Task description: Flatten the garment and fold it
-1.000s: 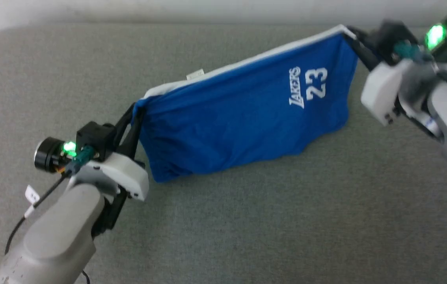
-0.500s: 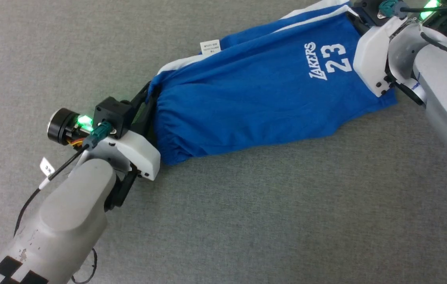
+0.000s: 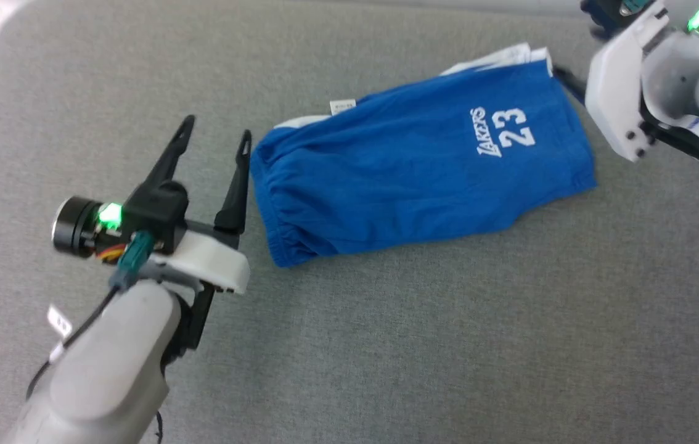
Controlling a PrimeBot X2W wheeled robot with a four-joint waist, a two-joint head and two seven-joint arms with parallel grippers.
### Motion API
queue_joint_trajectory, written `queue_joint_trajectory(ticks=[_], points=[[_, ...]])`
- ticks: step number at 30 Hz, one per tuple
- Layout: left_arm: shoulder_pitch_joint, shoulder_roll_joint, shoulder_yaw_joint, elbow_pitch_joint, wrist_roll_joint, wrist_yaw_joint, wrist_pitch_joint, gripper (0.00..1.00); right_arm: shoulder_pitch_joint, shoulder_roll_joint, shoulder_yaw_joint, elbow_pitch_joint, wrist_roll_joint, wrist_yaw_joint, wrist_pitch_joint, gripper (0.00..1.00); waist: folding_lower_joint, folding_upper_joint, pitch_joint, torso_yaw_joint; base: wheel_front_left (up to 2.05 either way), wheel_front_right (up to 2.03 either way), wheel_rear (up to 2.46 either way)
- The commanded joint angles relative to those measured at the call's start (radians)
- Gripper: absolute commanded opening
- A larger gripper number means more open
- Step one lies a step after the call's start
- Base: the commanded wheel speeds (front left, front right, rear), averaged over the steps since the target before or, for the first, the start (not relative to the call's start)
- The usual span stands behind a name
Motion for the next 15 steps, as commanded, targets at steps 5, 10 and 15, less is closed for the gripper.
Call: queue_joint_trajectory(ticks=[5, 10, 15], points=[[0.105, -0.032, 0.104, -0.142, 0.066, 0.066, -0.005, 1.0, -0.001, -0.101, 0.028, -0.144, 0.157, -0.002, 0.254, 1.0, 0.0002, 0.0, -0.054, 0.028, 0.0, 0.0, 0.0], [0.196, -0.124, 0.217, -0.248, 0.127, 0.091, -0.005, 1.0, 0.066, -0.131, 0.029, -0.142, 0.259, -0.002, 0.341, 1.0, 0.0002, 0.0, -0.035, 0.068, 0.0, 0.0, 0.0], [0.26, -0.227, 0.301, -0.268, 0.171, 0.051, -0.005, 1.0, 0.145, -0.114, 0.012, -0.043, 0.308, -0.002, 0.327, 1.0, 0.0002, 0.0, -0.006, 0.112, 0.0, 0.0, 0.0]])
